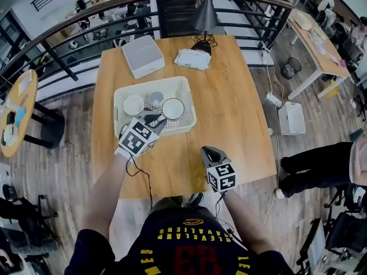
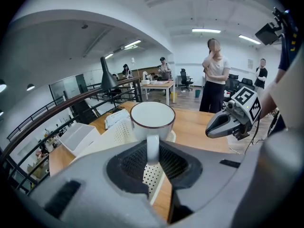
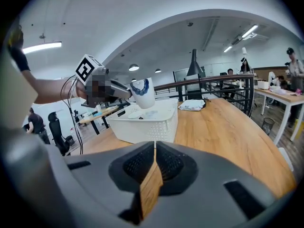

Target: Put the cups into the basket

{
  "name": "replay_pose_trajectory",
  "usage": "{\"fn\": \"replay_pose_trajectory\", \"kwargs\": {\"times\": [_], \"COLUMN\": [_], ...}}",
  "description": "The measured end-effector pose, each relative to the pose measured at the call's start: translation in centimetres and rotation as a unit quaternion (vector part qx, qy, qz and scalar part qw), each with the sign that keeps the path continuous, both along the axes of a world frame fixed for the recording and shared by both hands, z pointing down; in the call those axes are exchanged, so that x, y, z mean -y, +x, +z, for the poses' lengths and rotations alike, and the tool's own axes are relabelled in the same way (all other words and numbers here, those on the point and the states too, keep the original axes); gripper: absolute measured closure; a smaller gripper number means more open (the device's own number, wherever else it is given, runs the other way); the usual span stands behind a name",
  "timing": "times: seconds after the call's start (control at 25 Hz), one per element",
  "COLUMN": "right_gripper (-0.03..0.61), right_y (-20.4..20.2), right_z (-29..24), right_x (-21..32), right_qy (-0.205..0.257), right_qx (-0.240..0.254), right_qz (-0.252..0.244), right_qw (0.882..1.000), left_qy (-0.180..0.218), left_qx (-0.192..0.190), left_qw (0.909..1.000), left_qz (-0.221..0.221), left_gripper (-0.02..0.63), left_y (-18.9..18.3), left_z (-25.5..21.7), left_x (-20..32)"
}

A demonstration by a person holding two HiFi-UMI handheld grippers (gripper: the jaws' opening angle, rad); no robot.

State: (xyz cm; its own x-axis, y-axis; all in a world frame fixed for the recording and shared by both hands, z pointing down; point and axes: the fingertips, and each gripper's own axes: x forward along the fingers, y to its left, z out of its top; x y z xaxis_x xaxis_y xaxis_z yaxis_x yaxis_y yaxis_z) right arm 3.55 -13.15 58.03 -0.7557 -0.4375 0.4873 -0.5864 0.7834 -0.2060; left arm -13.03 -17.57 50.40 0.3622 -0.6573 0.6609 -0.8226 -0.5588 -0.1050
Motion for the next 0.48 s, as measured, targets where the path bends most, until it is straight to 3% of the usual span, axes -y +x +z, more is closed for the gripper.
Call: {"fn": "replay_pose_trajectory", "kwargs": {"times": [0.48], "right_gripper": [0.557], "right_y": [-1.7], "right_z": [1.6], "right_x": [2.0], "right_qy": [-0.024], "right_qx": [-0.017], "right_qz": [0.062], "right_qw": [0.998], "left_qy": [-0.039], "left_qx": [-0.033], "left_qw": [0.9961], "left_qz": [0.072], "left_gripper": [0.541], "left_y": [-0.5], "left_z": [5.4], "left_x": [3.1]}}
